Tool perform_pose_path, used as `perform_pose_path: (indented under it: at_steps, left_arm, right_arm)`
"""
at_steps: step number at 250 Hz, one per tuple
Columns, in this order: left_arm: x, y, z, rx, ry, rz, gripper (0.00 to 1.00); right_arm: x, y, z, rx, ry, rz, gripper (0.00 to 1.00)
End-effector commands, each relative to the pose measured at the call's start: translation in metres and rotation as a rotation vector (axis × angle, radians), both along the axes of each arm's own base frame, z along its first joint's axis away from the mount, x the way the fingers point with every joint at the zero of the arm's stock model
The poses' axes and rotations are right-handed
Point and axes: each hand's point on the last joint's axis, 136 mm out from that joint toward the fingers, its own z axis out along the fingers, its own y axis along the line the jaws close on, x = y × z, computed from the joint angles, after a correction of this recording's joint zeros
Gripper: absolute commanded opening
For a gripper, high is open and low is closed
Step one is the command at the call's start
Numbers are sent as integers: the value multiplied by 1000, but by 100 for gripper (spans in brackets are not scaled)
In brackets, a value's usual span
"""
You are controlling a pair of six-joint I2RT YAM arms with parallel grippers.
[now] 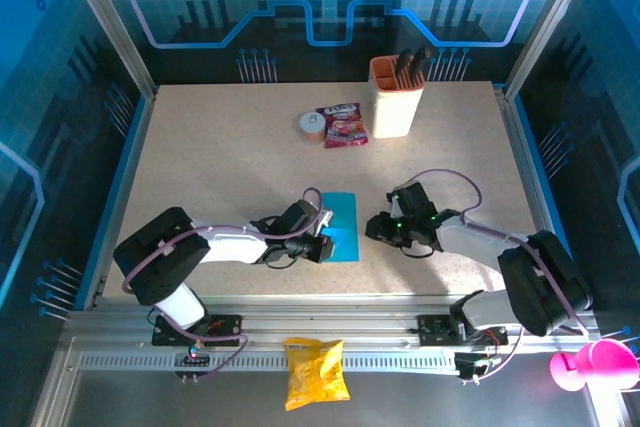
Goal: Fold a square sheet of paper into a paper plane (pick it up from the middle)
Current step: Turn over the paper at the center of the table.
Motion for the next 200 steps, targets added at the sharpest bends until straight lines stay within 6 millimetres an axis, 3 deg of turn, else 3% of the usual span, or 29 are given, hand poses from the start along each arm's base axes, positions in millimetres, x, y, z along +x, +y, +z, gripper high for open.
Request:
perform_pose_path:
  at_steps: [1,70,200]
  left_arm:
    - [7,-9,24,-49,-20,-8,3]
    - [20,-15,38,-66,-50,-17,4]
    - [37,8,-3,-8,-7,26,0]
  right_arm:
    - [2,10,-2,9,0,6,32]
    - [1,22,-8,5,11,19,31]
    - [-7,34,-17,28,26,42,32]
